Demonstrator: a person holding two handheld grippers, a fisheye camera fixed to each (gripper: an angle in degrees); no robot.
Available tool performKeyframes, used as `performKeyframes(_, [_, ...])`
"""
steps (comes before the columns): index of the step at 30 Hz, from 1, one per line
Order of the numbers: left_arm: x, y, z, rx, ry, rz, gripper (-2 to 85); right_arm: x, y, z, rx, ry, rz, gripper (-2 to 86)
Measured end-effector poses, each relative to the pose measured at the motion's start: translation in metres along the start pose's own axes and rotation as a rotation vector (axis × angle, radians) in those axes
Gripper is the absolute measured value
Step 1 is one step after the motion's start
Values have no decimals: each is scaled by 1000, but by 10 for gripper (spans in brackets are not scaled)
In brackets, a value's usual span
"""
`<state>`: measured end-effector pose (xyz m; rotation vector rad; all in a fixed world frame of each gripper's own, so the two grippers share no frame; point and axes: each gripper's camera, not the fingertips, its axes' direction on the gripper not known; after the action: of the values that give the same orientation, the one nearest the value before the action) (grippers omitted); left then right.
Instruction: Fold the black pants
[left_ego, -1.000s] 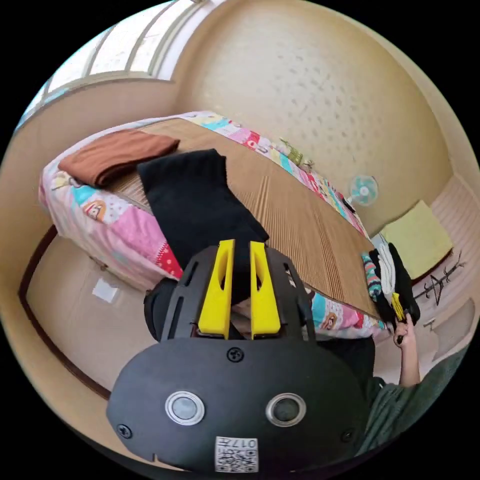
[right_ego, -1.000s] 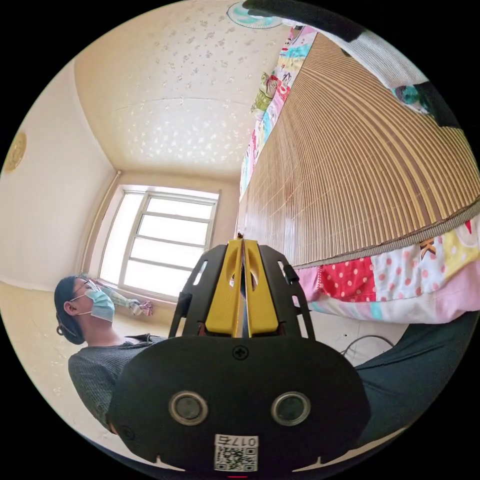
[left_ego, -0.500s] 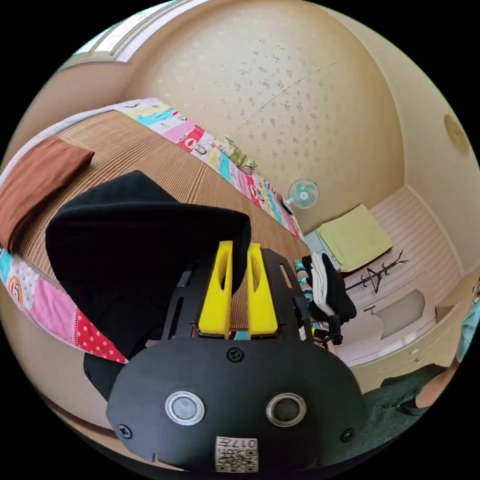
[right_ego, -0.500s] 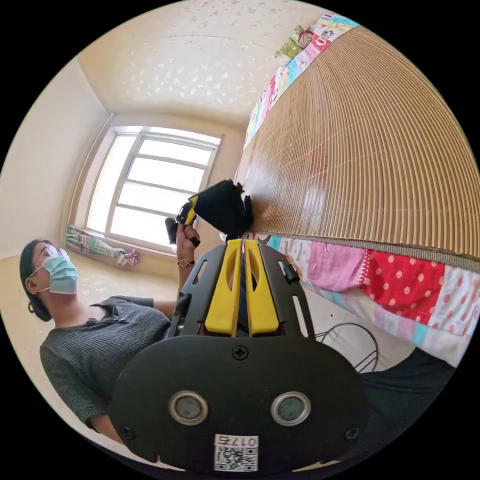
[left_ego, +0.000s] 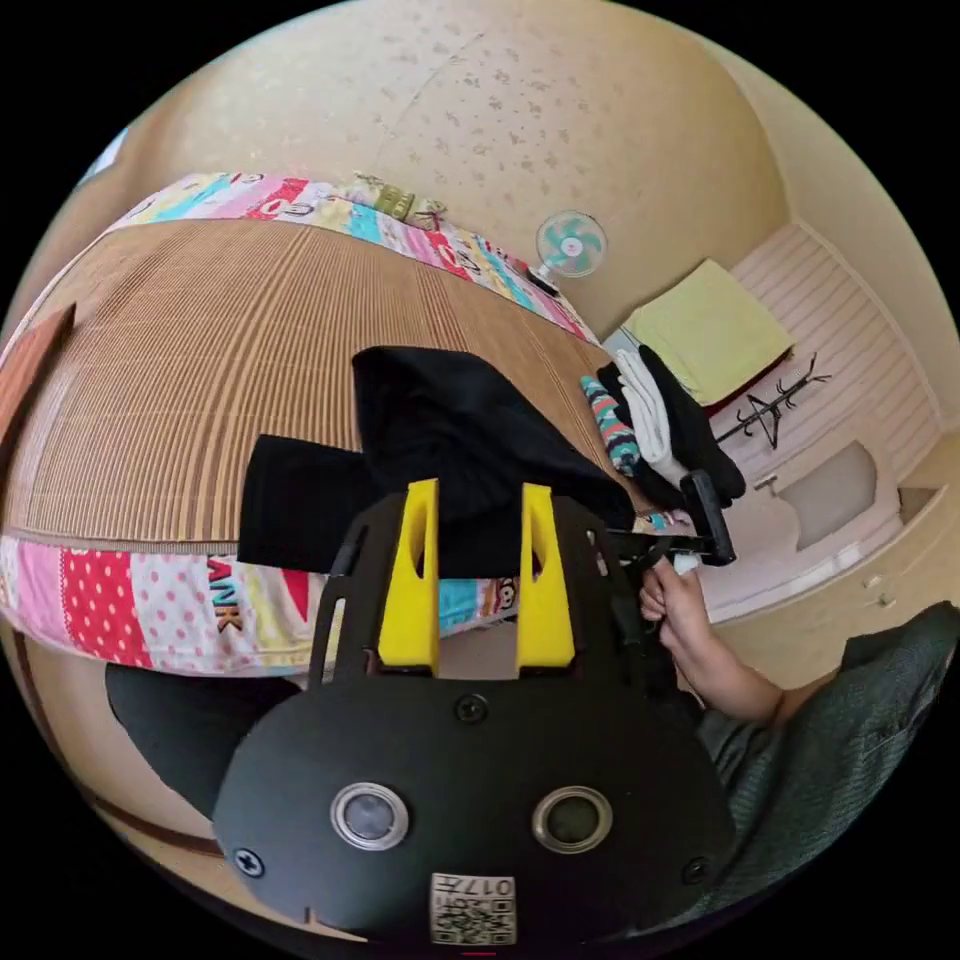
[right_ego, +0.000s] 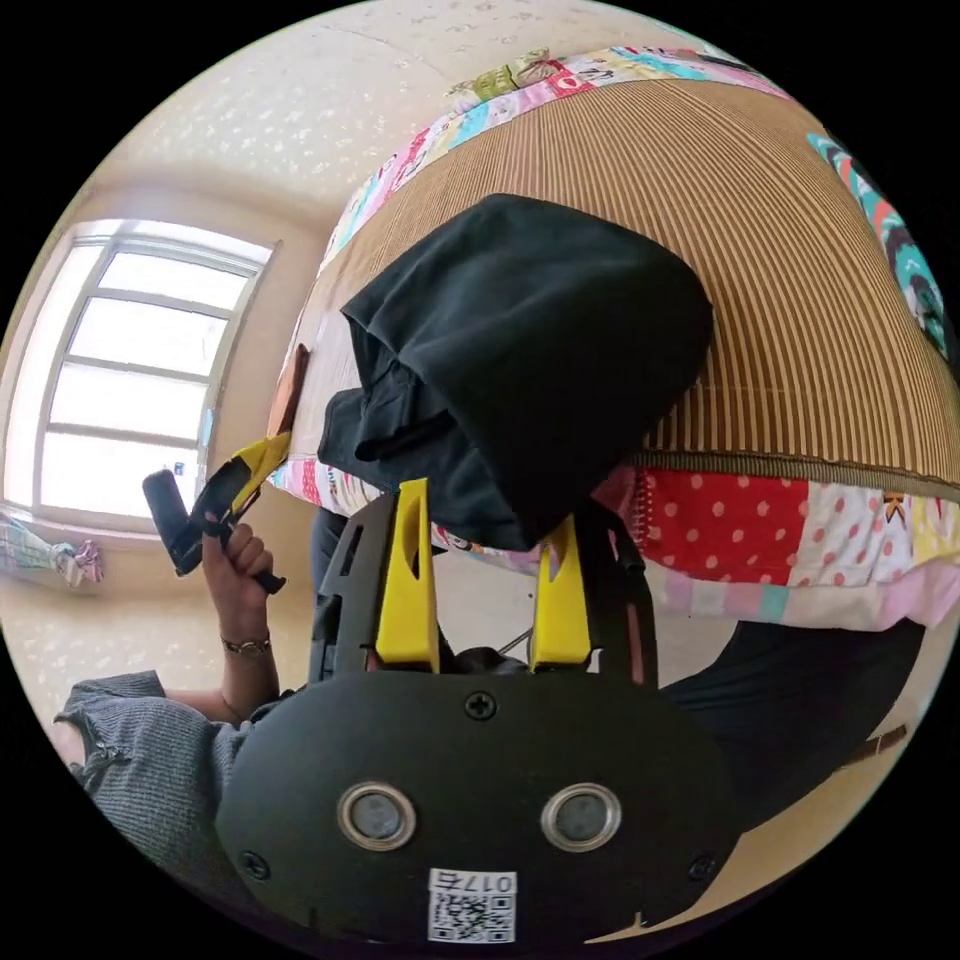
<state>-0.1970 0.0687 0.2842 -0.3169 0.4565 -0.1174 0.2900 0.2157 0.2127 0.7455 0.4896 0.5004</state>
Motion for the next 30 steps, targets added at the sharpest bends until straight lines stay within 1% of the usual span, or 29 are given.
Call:
performKeyframes(1, [-10,-2,4,-7,8,-31,136,6,-5,8,-21,-17,12,123])
performKeyframes(3, [-40,-20,37,-89,12,-111,157,11,-13,19,-55,-47,15,111])
performKeyframes(5, [-51,-34,72,-166,36,-136,153,9,-21,24,-63,-46,-6,87])
performKeyframes(6, [-51,-44,100,-252,84,-127,131,2,-26,23,-73,-43,-40,69])
performKeyframes(7, [-50,-48,115,-305,94,-123,120,-7,-32,17,-66,-23,-75,54])
performKeyframes(9, [-38,-62,145,-429,63,-41,72,-24,-40,-5,-4,55,-143,39])
performKeyframes(10, [-36,-66,148,-457,82,-17,61,-36,-48,-24,38,108,-190,37])
performKeyframes(11, [-31,-73,145,-453,176,18,44,-41,-51,-35,63,135,-205,35])
performKeyframes(12, [-27,-82,124,-377,253,37,33,-50,-59,-61,124,182,-219,35])
performKeyframes(13, [-24,-87,111,-341,259,49,28,-59,-64,-93,205,211,-237,36])
performKeyframes(14, [-16,-98,77,-264,241,88,17,-64,-64,-111,252,219,-249,37])
performKeyframes(15, [-7,-107,38,-168,201,129,11,-74,-64,-144,343,226,-275,38])
performKeyframes(16, [-3,-111,18,-119,174,146,8,-83,-64,-170,408,235,-294,39])
performKeyframes(17, [4,-120,-22,-34,110,185,3,-87,-64,-181,444,245,-299,39])
performKeyframes(18, [9,-129,-57,37,29,212,-1,-95,-64,-201,522,280,-313,40])
performKeyframes(19, [10,-135,-75,72,-24,215,-3,-101,-65,-216,586,314,-324,41])
performKeyframes(21, [7,-155,-140,265,-278,203,-7,-103,-75,-228,646,322,-315,44])
performKeyframes(23, [-6,-178,-164,313,-419,158,-7,-96,-100,-223,606,287,-319,49])
performKeyframes(24, [-21,-197,-164,271,-444,139,-4,-85,-127,-208,518,295,-310,56])
performKeyframes(25, [-30,-206,-159,223,-442,126,-3,-68,-157,-186,408,359,-244,64])
performKeyframes(26, [-51,-219,-139,98,-397,85,3,-55,-170,-173,355,398,-179,75])
performKeyframes(27, [-67,-219,-116,3,-297,78,31,-28,-190,-149,265,458,-31,96])
performKeyframes(28, [-72,-215,-104,-28,-237,87,56,-4,-195,-128,201,460,59,105])
performKeyframes(29, [-79,-199,-77,-72,-141,113,95,4,-193,-119,186,437,62,109])
performKeyframes(30, [-83,-176,-49,-115,-99,148,122,14,-181,-108,203,369,31,109])
